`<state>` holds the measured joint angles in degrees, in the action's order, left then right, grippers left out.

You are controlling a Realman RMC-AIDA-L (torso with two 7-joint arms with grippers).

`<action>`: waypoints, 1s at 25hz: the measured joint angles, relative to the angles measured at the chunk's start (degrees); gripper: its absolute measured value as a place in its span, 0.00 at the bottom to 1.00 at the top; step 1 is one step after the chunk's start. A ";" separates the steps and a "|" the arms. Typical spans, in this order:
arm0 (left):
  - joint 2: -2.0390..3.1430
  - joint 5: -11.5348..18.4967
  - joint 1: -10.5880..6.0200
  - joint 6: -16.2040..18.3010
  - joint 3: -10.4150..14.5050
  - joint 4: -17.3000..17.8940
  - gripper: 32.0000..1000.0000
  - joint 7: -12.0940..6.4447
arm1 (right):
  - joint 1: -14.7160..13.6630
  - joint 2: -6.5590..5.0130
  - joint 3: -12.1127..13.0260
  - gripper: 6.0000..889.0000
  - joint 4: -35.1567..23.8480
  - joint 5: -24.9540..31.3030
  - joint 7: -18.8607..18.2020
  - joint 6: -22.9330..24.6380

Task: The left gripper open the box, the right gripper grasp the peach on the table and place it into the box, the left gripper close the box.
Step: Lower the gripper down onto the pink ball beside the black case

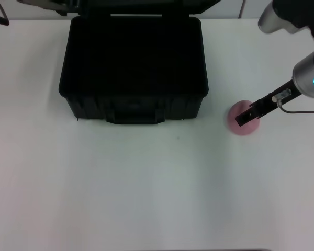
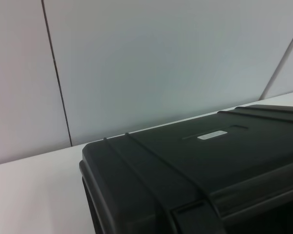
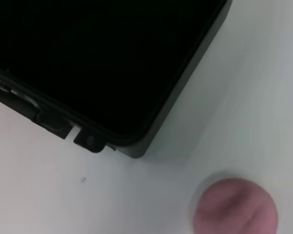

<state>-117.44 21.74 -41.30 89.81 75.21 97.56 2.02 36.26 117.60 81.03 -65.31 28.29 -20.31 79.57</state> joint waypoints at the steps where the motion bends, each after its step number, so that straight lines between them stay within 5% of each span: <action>1: -0.01 0.01 0.00 0.01 0.01 0.00 0.36 0.00 | 0.14 0.00 0.00 0.92 0.39 0.00 -0.10 -0.17; 25: -0.15 0.18 0.12 0.12 0.91 0.00 0.36 0.25 | 0.70 0.00 0.01 0.92 3.91 -0.15 -0.26 -4.94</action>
<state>-117.59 21.92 -41.19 89.93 76.12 97.56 2.27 36.96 117.59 81.04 -61.40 28.14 -20.57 74.62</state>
